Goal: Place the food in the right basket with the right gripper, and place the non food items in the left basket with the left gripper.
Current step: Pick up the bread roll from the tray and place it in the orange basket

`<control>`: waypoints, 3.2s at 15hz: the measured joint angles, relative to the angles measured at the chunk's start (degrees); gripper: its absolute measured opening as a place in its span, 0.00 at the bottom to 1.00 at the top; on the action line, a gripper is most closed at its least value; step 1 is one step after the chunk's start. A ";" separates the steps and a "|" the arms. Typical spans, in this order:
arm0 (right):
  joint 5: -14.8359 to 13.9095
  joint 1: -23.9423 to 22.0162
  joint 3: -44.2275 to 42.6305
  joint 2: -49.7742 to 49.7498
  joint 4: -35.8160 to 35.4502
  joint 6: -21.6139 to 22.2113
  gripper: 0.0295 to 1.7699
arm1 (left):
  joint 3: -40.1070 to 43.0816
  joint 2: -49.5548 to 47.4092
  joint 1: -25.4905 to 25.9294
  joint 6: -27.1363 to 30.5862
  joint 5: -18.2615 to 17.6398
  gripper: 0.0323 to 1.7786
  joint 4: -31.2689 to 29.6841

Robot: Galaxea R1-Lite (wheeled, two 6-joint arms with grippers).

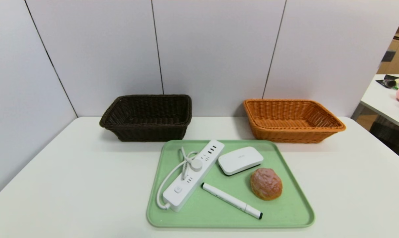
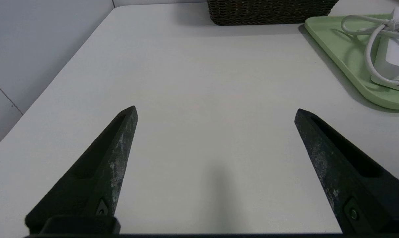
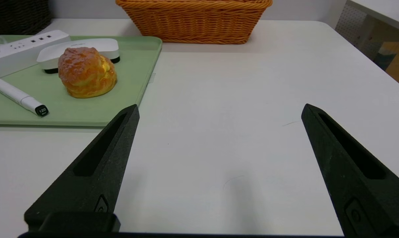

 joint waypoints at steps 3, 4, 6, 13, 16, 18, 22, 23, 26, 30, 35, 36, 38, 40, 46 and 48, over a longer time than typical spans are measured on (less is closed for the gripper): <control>0.21 0.00 0.00 0.02 -0.11 -0.32 0.96 | 0.00 0.00 0.00 0.00 0.05 0.95 0.00; 0.10 0.00 0.00 0.02 -0.06 -0.06 0.96 | 0.00 0.00 0.00 0.22 0.02 0.95 0.00; 0.07 0.01 -0.18 0.12 0.78 -0.17 0.96 | 0.00 0.00 0.00 1.10 0.09 0.95 0.07; 4.95 -0.05 -11.87 4.53 9.50 -3.28 0.96 | -12.18 4.45 0.02 1.71 -3.58 0.95 7.94; 8.57 0.00 -28.64 15.75 15.03 -3.93 0.96 | -22.78 14.41 0.00 1.73 -7.42 0.95 9.50; 9.70 0.04 -42.52 25.65 18.37 -4.01 0.96 | -31.33 23.14 0.02 1.73 -9.26 0.95 9.95; 10.33 0.30 -67.11 45.98 28.29 -4.01 0.96 | -47.82 41.34 -0.04 1.82 -10.25 0.95 11.41; 10.30 0.50 -71.41 50.98 31.40 -3.89 0.96 | -51.63 45.53 -0.26 1.79 -10.29 0.95 12.68; 8.29 3.17 -77.37 63.11 36.93 -2.10 0.96 | -60.28 57.15 -3.58 1.46 -8.11 0.95 18.25; 1.07 12.15 -79.06 74.39 37.80 6.02 0.96 | -63.09 66.85 -14.07 -0.55 2.08 0.95 19.54; -7.27 24.34 -78.53 83.15 39.92 18.26 0.96 | -61.88 72.73 -25.94 -9.53 10.40 0.95 19.63; -7.90 25.61 -78.36 84.49 41.35 19.03 0.96 | -61.21 73.40 -26.47 -9.42 10.57 0.95 19.59; -8.23 26.97 -77.73 87.33 42.29 21.98 0.96 | -60.28 74.41 -26.88 -8.40 10.46 0.95 18.63; -8.27 28.32 -77.42 90.31 42.52 27.44 0.96 | -59.28 75.07 -27.12 -6.30 9.89 0.95 15.59; -7.88 31.89 -76.98 99.00 43.15 36.08 0.96 | -56.28 77.14 -28.26 -2.83 8.97 0.95 10.61; -7.88 32.78 -76.98 101.45 43.06 36.34 0.96 | -56.37 77.36 -28.34 -2.89 8.95 0.95 10.58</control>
